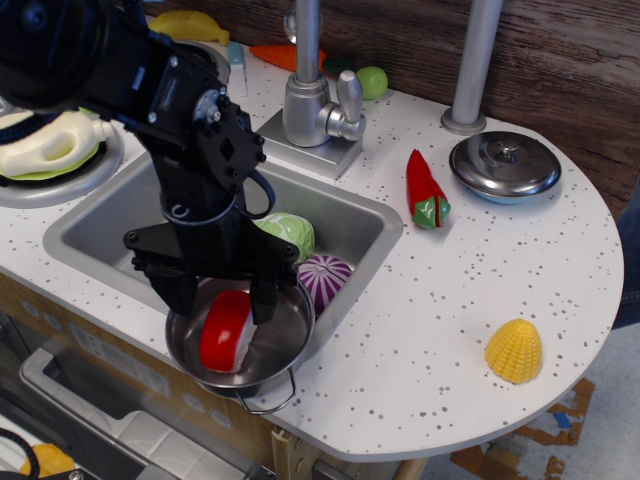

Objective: Take sushi out of pan

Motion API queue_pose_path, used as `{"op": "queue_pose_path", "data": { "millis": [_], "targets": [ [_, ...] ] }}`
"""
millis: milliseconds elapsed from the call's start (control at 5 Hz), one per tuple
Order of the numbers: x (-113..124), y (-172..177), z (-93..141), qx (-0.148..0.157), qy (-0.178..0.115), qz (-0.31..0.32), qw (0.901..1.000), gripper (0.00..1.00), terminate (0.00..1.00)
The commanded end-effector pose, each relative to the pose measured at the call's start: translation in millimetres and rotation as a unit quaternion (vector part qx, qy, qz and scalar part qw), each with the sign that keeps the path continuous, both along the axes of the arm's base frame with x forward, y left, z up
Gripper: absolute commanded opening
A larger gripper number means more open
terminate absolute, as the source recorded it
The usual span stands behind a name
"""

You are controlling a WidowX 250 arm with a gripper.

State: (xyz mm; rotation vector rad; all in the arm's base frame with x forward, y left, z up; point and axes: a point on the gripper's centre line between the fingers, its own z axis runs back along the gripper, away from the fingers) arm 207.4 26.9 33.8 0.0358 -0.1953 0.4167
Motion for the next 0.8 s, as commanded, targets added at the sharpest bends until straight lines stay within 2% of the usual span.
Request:
{"op": "queue_pose_path", "data": {
  "millis": [0, 200, 400, 600],
  "targets": [
    [-0.7, -3.0, -4.0, 0.007, -0.018, -0.013, 0.9997, 1.0, 0.0],
    [-3.8, -6.6, -11.5, 0.012, -0.047, -0.017, 0.9987, 1.0, 0.0],
    [-4.6, -11.3, -16.6, 0.011, -0.051, -0.01, 0.9986, 1.0, 0.0],
    [-4.3, -10.7, -16.9, 0.008, -0.049, -0.014, 0.9987, 0.0, 0.0]
  ]
}}
